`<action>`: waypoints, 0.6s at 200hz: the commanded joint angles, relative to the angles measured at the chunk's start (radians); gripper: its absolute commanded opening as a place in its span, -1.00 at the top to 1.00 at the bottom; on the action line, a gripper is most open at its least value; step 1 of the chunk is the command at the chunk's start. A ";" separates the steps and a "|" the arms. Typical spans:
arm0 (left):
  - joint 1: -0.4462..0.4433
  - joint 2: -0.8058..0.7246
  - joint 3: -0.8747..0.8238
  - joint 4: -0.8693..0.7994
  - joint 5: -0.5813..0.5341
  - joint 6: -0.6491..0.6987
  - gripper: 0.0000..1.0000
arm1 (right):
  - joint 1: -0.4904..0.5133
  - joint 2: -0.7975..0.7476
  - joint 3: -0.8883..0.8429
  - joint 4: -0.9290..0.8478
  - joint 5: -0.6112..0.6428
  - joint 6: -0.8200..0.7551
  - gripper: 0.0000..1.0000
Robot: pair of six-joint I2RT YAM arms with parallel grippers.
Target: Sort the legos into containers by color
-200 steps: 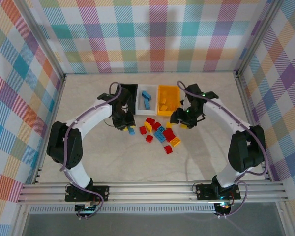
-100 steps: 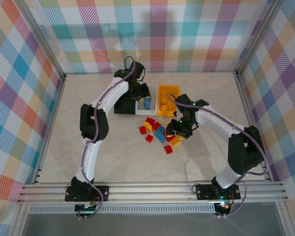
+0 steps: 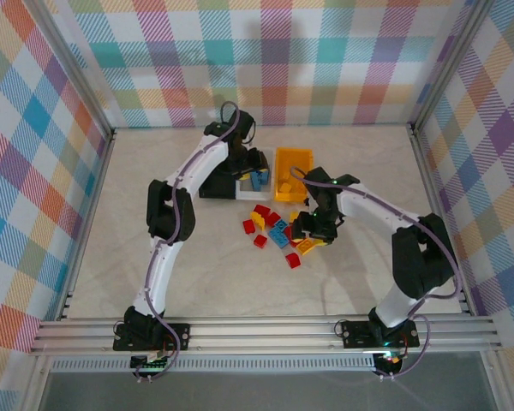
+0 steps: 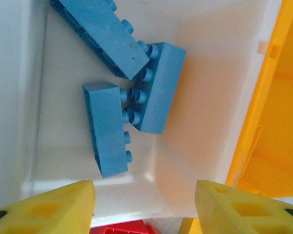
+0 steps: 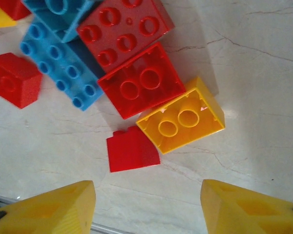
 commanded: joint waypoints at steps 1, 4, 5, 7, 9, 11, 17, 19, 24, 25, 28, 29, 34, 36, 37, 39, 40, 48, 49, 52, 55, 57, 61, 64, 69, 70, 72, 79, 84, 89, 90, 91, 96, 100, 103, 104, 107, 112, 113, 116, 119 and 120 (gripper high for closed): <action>0.001 -0.155 -0.058 0.009 0.027 -0.006 -0.18 | 0.008 0.036 -0.002 -0.013 0.031 -0.033 -0.31; 0.001 -0.168 -0.071 0.013 0.029 -0.008 -0.18 | 0.008 0.039 0.000 -0.013 0.037 -0.039 -0.33; 0.001 -0.172 -0.074 0.014 0.031 -0.009 -0.18 | 0.009 0.040 0.001 -0.013 0.038 -0.042 -0.33; 0.002 -0.179 -0.085 0.019 0.032 -0.011 -0.19 | 0.009 0.042 0.003 -0.015 0.043 -0.048 -0.34; 0.002 -0.190 -0.095 0.022 0.034 -0.012 -0.19 | 0.009 0.046 0.005 -0.016 0.046 -0.053 -0.35; 0.002 -0.199 -0.103 0.025 0.035 -0.013 -0.20 | 0.009 0.049 0.007 -0.016 0.048 -0.057 -0.35; 0.002 -0.228 -0.138 0.036 0.039 -0.016 -0.21 | 0.011 0.058 0.012 -0.019 0.062 -0.076 -0.37; 0.003 -0.237 -0.150 0.038 0.040 -0.018 -0.21 | 0.011 0.062 0.015 -0.021 0.067 -0.084 -0.37; 0.002 -0.256 -0.179 0.048 0.042 -0.018 -0.21 | 0.012 0.069 0.023 -0.025 0.078 -0.102 -0.37; 0.002 -0.262 -0.185 0.050 0.043 -0.018 -0.22 | 0.012 0.071 0.023 -0.027 0.080 -0.104 -0.37; 0.003 -0.278 -0.201 0.055 0.045 -0.019 -0.22 | 0.014 0.077 0.028 -0.028 0.085 -0.116 -0.37; 0.003 -0.282 -0.206 0.057 0.046 -0.020 -0.22 | 0.015 0.078 0.029 -0.030 0.087 -0.120 -0.37; 0.003 -0.303 -0.233 0.065 0.050 -0.022 -0.23 | 0.017 0.085 0.036 -0.035 0.100 -0.142 -0.38; 0.002 -0.309 -0.244 0.067 0.052 -0.024 -0.23 | 0.018 0.087 0.038 -0.036 0.106 -0.151 -0.38; 0.003 -0.314 -0.247 0.068 0.052 -0.024 -0.23 | 0.018 0.089 0.040 -0.037 0.109 -0.153 -0.37; 0.003 -0.324 -0.261 0.071 0.054 -0.024 -0.23 | 0.019 0.092 0.043 -0.038 0.115 -0.162 -0.38; 0.002 -0.328 -0.265 0.072 0.055 -0.024 -0.23 | 0.019 0.093 0.043 -0.040 0.117 -0.166 -0.38; 0.003 -0.359 -0.308 0.083 0.060 -0.027 -0.25 | 0.021 0.103 0.051 -0.044 0.138 -0.192 -0.38; 0.003 -0.363 -0.312 0.084 0.061 -0.028 -0.25 | 0.022 0.105 0.052 -0.044 0.140 -0.197 -0.38; 0.004 -0.372 -0.327 0.088 0.063 -0.029 -0.25 | 0.022 0.108 0.054 -0.047 0.145 -0.208 -0.38; 0.004 -0.383 -0.343 0.093 0.066 -0.030 -0.25 | 0.023 0.112 0.057 -0.047 0.151 -0.220 -0.38; 0.004 -0.391 -0.353 0.096 0.068 -0.032 -0.26 | 0.023 0.113 0.058 -0.048 0.154 -0.226 -0.38; 0.005 -0.404 -0.373 0.102 0.072 -0.036 -0.26 | 0.024 0.118 0.059 -0.048 0.159 -0.238 -0.38; 0.006 -0.414 -0.389 0.107 0.074 -0.039 -0.26 | 0.025 0.122 0.061 -0.048 0.162 -0.247 -0.38; 0.007 -0.430 -0.414 0.117 0.079 -0.045 -0.26 | 0.026 0.127 0.062 -0.047 0.163 -0.261 -0.38; 0.007 -0.434 -0.419 0.118 0.080 -0.046 -0.26 | 0.026 0.128 0.063 -0.046 0.164 -0.266 -0.38; 0.008 -0.441 -0.429 0.122 0.081 -0.049 -0.26 | 0.028 0.131 0.063 -0.043 0.164 -0.272 -0.38; 0.009 -0.463 -0.462 0.135 0.084 -0.055 -0.26 | 0.029 0.137 0.062 -0.038 0.167 -0.289 -0.37; 0.010 -0.477 -0.483 0.142 0.086 -0.060 -0.27 | 0.031 0.143 0.064 -0.036 0.169 -0.298 -0.37; 0.010 -0.490 -0.502 0.148 0.087 -0.063 -0.27 | 0.032 0.150 0.065 -0.032 0.169 -0.306 -0.37; 0.011 -0.493 -0.505 0.149 0.087 -0.064 -0.27 | 0.032 0.150 0.065 -0.032 0.170 -0.308 -0.37; 0.011 -0.495 -0.509 0.149 0.087 -0.065 -0.27 | 0.032 0.151 0.065 -0.032 0.170 -0.309 -0.37; 0.010 -0.506 -0.522 0.152 0.088 -0.068 -0.28 | 0.034 0.157 0.067 -0.027 0.173 -0.316 -0.37; 0.011 -0.515 -0.534 0.154 0.088 -0.070 -0.28 | 0.034 0.162 0.068 -0.024 0.173 -0.319 -0.37; 0.010 -0.520 -0.542 0.154 0.088 -0.071 -0.28 | 0.035 0.166 0.070 -0.024 0.173 -0.323 -0.36; 0.010 -0.522 -0.544 0.154 0.088 -0.072 -0.28 | 0.035 0.167 0.071 -0.024 0.173 -0.324 -0.36; 0.011 -0.528 -0.549 0.155 0.088 -0.071 -0.28 | 0.035 0.170 0.072 -0.022 0.173 -0.328 -0.36; 0.010 -0.536 -0.561 0.156 0.088 -0.073 -0.28 | 0.035 0.178 0.075 -0.020 0.174 -0.331 -0.36; 0.010 -0.538 -0.563 0.156 0.088 -0.073 -0.28 | 0.035 0.178 0.076 -0.020 0.174 -0.331 -0.36; 0.010 -0.544 -0.569 0.156 0.088 -0.074 -0.28 | 0.035 0.181 0.076 -0.019 0.172 -0.332 -0.36; 0.011 -0.548 -0.574 0.157 0.088 -0.075 -0.28 | 0.036 0.182 0.078 -0.018 0.168 -0.333 -0.36; 0.010 -0.550 -0.577 0.157 0.088 -0.075 -0.28 | 0.037 0.183 0.078 -0.017 0.167 -0.334 -0.36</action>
